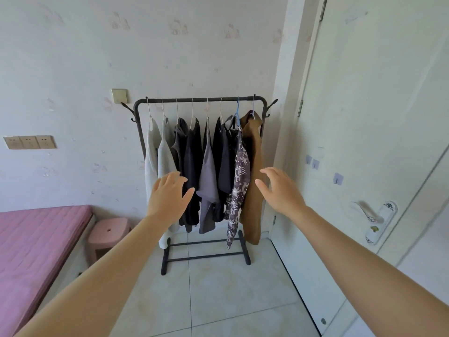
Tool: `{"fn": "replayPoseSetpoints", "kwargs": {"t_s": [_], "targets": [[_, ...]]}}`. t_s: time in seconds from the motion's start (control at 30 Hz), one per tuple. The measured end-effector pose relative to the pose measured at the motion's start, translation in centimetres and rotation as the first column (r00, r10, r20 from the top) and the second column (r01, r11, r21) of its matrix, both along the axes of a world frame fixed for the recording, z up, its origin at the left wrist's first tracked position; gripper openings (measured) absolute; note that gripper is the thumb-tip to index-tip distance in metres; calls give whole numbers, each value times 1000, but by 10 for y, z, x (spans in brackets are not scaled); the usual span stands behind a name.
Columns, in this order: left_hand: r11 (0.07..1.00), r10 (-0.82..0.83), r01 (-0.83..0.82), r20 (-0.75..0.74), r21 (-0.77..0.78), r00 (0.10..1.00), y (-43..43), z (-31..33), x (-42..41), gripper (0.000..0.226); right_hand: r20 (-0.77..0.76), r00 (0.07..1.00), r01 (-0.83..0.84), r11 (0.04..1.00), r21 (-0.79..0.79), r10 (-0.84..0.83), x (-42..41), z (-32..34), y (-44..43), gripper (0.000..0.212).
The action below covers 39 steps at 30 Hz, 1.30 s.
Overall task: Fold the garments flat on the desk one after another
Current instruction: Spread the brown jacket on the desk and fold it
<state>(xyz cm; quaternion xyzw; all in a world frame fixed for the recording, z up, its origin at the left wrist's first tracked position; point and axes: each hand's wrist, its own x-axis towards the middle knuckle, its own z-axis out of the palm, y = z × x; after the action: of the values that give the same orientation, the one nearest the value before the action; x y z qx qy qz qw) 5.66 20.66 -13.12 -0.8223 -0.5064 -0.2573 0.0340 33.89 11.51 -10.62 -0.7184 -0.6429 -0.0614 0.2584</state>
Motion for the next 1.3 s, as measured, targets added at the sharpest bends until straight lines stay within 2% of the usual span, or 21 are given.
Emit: {"fn": "replayPoseSetpoints", "kwargs": {"t_s": [0.2,0.37,0.5,0.67,1.0,1.17,1.3], "targets": [[985,-60,69,62,-156,996,88,-25,35,35,-152,987,38,995,-89,-51,25,-20,82,41],[895,-106,159,148,-418,983,148,-51,82,31,-259,961,59,989,-136,-92,57,-36,140,38],[851,-105,161,139,-500,985,196,-69,126,30,-302,950,32,986,-162,-80,91,-43,186,39],[835,-100,159,139,-527,985,256,-70,201,29,-357,934,-51,979,-199,-24,159,-41,247,38],[844,-46,211,326,-492,944,364,-20,339,28,-329,943,-125,970,-208,51,266,0,385,40],[852,67,241,554,-464,830,425,6,386,31,-311,949,-98,984,-146,48,290,11,455,40],[847,64,309,659,-433,750,481,27,417,33,-334,942,-40,999,-29,28,299,15,499,39]]}}
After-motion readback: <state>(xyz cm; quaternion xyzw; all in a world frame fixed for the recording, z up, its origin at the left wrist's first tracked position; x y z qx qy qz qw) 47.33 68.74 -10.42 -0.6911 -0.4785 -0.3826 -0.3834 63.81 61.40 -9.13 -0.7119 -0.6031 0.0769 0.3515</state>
